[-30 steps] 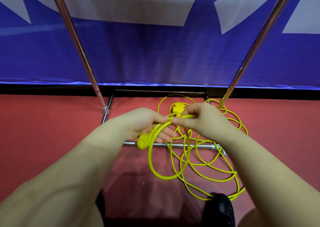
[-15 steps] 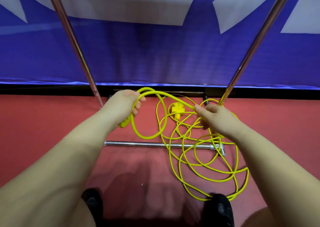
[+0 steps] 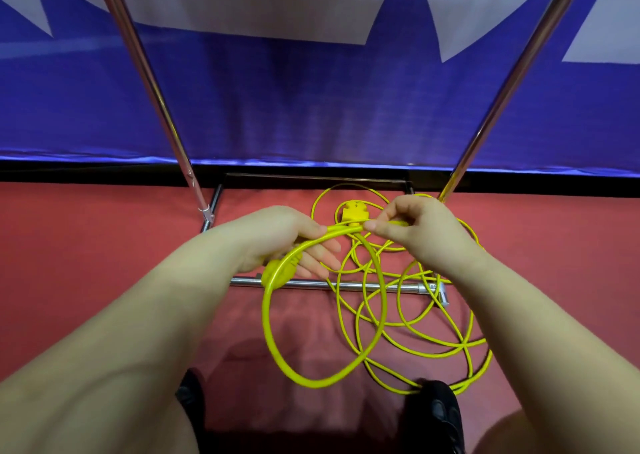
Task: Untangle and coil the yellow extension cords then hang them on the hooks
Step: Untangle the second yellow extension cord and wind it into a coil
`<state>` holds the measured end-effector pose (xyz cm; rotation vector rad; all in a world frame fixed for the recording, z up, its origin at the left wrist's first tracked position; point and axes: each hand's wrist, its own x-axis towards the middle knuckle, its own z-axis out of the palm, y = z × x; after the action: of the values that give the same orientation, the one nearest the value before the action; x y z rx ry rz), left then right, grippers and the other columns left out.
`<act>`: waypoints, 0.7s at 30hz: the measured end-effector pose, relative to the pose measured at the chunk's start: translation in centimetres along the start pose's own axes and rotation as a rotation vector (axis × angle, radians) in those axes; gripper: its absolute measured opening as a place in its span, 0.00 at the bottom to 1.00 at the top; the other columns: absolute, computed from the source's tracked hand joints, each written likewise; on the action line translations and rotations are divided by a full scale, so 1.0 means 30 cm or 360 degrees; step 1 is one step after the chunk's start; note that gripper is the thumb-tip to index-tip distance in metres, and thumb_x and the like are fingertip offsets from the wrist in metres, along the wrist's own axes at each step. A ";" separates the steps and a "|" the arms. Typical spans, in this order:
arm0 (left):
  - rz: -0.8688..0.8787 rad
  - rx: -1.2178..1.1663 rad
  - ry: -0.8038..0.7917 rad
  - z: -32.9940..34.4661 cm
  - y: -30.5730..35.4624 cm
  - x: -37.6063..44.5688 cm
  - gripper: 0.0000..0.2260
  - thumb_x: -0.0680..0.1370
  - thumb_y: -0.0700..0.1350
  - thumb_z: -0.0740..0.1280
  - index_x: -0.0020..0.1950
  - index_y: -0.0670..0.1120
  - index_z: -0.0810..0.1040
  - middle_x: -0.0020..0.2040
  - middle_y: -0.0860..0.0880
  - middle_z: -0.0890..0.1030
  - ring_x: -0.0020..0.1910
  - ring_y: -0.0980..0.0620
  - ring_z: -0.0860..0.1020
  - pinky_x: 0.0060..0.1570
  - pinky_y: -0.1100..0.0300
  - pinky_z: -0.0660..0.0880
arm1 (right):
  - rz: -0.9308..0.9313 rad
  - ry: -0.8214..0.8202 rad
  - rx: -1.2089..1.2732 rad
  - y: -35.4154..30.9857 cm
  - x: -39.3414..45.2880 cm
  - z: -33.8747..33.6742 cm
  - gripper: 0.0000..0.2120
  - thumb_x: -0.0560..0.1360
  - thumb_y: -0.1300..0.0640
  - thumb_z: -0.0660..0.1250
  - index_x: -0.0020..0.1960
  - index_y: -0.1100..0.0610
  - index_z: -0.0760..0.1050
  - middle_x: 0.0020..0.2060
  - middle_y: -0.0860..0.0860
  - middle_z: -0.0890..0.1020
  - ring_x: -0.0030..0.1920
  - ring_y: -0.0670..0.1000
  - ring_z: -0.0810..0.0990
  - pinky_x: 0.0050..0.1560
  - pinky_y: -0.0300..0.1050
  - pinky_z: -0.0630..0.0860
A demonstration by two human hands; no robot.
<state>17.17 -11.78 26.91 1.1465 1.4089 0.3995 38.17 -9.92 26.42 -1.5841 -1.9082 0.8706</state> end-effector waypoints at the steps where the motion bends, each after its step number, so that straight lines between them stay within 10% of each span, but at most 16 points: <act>1: -0.0005 0.0027 -0.0028 0.007 -0.001 0.002 0.11 0.78 0.45 0.61 0.52 0.40 0.78 0.54 0.35 0.81 0.41 0.45 0.79 0.45 0.54 0.76 | -0.0010 -0.0001 -0.0022 -0.009 -0.004 0.009 0.12 0.66 0.47 0.74 0.35 0.53 0.75 0.21 0.44 0.71 0.23 0.43 0.67 0.27 0.34 0.62; 5: -0.0008 0.0194 -0.0110 0.021 -0.004 0.017 0.11 0.79 0.47 0.61 0.54 0.42 0.78 0.50 0.40 0.83 0.43 0.45 0.81 0.52 0.47 0.78 | -0.0137 -0.0006 -0.0158 -0.056 -0.032 0.033 0.14 0.66 0.47 0.75 0.41 0.53 0.75 0.33 0.48 0.79 0.34 0.47 0.76 0.36 0.44 0.70; 10: 0.0237 0.0288 -0.0226 0.076 0.003 0.003 0.12 0.82 0.39 0.55 0.43 0.47 0.74 0.33 0.51 0.77 0.25 0.62 0.75 0.32 0.65 0.71 | -0.0242 0.0011 -0.0408 -0.079 -0.044 0.028 0.19 0.65 0.43 0.74 0.45 0.54 0.74 0.38 0.48 0.78 0.39 0.50 0.75 0.40 0.45 0.70; 15: 0.0375 0.0103 -0.0021 0.032 0.007 0.006 0.12 0.81 0.40 0.55 0.41 0.46 0.73 0.27 0.55 0.71 0.24 0.60 0.69 0.30 0.63 0.65 | 0.0077 -0.0285 -0.0656 -0.047 -0.035 -0.001 0.21 0.72 0.35 0.61 0.34 0.52 0.65 0.29 0.47 0.70 0.34 0.50 0.70 0.34 0.45 0.65; 21: 0.0553 -0.0448 0.0416 -0.050 0.031 0.004 0.12 0.81 0.38 0.54 0.40 0.44 0.72 0.29 0.51 0.68 0.22 0.60 0.67 0.31 0.65 0.69 | 0.0452 -0.0774 -0.0998 0.081 -0.012 -0.017 0.10 0.79 0.50 0.59 0.46 0.57 0.71 0.45 0.55 0.76 0.48 0.56 0.76 0.45 0.42 0.68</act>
<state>16.22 -10.68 27.93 1.1338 1.3207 0.9929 40.20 -9.90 24.94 -2.2042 -2.5101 0.8785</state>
